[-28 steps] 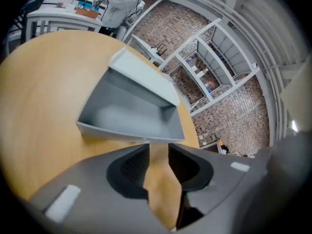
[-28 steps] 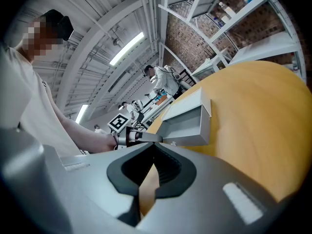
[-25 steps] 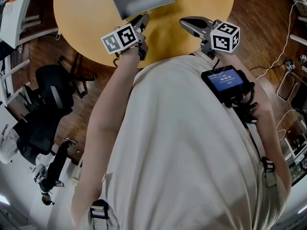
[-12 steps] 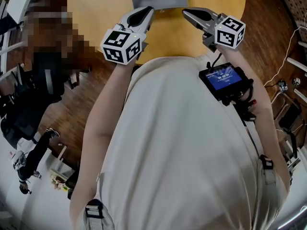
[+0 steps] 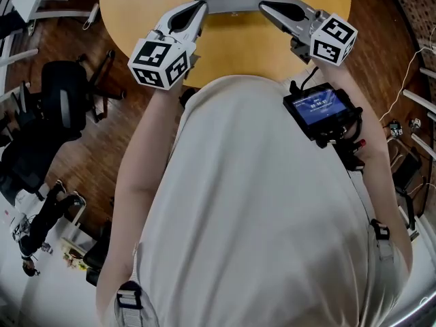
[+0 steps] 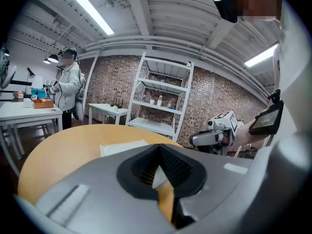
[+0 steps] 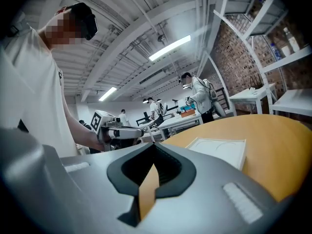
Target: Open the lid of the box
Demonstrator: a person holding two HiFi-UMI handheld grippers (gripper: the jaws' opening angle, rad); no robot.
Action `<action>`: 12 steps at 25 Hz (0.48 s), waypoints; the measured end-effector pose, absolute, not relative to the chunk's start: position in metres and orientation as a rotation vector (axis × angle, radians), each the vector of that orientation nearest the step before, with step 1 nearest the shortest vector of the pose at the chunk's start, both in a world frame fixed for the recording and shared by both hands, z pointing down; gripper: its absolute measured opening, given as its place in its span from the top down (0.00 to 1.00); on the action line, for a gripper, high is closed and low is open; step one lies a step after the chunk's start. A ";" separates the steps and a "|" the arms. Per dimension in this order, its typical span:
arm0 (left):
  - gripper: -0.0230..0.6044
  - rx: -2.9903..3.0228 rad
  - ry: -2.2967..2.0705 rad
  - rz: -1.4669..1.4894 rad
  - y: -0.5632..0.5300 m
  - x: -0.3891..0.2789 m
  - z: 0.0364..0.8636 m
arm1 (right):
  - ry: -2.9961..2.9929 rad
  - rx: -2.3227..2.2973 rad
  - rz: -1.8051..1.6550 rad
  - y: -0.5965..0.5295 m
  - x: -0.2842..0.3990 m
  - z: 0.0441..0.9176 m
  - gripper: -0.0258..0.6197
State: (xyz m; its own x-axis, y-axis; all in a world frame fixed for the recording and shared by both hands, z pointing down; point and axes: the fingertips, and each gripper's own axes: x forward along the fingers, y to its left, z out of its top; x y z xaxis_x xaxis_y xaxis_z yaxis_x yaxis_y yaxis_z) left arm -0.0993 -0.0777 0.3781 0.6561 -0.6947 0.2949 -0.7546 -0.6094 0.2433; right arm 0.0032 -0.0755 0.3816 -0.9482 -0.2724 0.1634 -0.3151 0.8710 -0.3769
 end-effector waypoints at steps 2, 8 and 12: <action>0.96 2.532 -1.155 0.248 -0.080 -0.102 0.376 | -2.953 0.460 0.625 -0.077 0.002 0.376 0.96; 0.96 2.537 -1.139 0.252 -0.078 -0.095 0.379 | -2.963 0.482 0.629 -0.076 0.004 0.375 0.96; 0.96 2.537 -1.138 0.248 -0.083 -0.097 0.375 | -2.964 0.486 0.615 -0.079 0.002 0.371 0.96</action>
State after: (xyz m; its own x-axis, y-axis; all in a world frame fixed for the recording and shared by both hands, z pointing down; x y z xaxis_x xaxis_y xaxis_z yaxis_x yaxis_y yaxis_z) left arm -0.0969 -0.0829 0.3747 0.6624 -0.6880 0.2965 -0.7490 -0.6172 0.2411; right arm 0.0022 -0.0786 0.3709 -0.9470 -0.2907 0.1371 -0.3212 0.8694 -0.3755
